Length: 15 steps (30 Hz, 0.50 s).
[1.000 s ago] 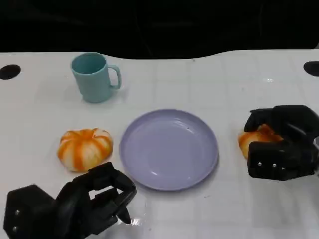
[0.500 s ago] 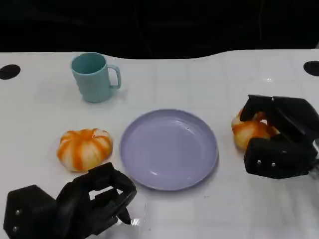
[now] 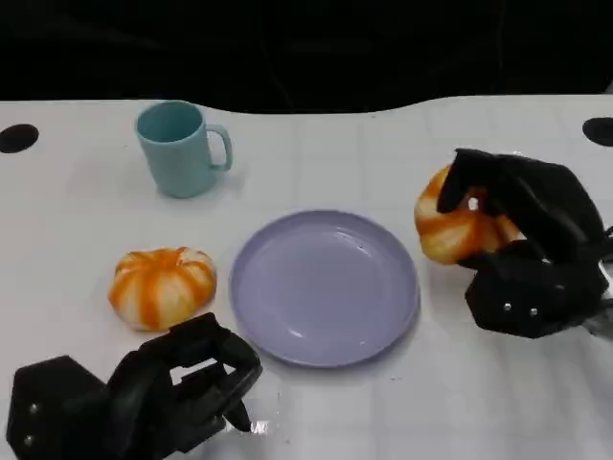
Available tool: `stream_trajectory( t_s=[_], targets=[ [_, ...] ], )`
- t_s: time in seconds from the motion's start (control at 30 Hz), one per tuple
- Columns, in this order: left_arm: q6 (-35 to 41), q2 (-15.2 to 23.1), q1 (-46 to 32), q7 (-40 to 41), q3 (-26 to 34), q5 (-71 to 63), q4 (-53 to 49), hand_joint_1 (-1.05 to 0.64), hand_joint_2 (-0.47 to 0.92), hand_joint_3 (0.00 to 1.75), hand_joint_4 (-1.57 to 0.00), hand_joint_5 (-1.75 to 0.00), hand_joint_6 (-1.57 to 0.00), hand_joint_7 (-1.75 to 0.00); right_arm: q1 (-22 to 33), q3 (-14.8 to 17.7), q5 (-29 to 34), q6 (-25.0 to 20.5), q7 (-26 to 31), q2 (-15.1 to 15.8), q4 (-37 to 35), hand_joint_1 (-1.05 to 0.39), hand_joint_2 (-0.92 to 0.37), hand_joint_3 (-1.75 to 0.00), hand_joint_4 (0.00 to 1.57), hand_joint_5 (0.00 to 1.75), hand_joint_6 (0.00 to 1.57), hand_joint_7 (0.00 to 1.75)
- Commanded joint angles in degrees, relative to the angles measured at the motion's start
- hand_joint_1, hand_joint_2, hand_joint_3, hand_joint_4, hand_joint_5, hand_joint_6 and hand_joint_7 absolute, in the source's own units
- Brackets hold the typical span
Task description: Grasp the bread from the table and place it into the plate.
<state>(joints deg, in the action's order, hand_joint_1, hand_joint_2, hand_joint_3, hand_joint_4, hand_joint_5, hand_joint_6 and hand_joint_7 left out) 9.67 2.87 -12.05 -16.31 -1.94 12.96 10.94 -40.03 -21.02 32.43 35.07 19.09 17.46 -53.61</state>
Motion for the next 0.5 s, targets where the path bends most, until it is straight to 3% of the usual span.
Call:
stream_trajectory(
  t_s=[0.03,0.23,0.5],
  targets=[
    [-0.08,0.44,-0.07,0.64,0.51,-0.2,-0.28,-0.51,0.92,0.28,-0.73,-1.75,-0.73,-1.39,1.3,0.85,-2.66,0.68,-4.89,-0.75,5.68,0.08,-0.28,-1.35,0.94,1.75,0.77,1.71],
    [-0.07,0.21,-0.02,0.59,0.47,0.02,-0.4,-0.5,0.92,0.28,-0.74,-1.75,-0.74,-1.39,2.12,0.29,-4.08,0.11,-12.31,-2.57,11.18,0.05,-0.28,-1.41,0.95,1.75,0.75,1.73],
    [-0.21,0.25,-0.01,0.75,0.26,-0.34,-0.37,-0.51,0.92,0.28,-0.74,-1.75,-0.74,-1.39,0.76,-2.32,-1.63,1.74,-14.4,-6.09,10.81,-0.02,-0.24,-1.44,0.98,1.75,0.78,1.7]
  ],
)
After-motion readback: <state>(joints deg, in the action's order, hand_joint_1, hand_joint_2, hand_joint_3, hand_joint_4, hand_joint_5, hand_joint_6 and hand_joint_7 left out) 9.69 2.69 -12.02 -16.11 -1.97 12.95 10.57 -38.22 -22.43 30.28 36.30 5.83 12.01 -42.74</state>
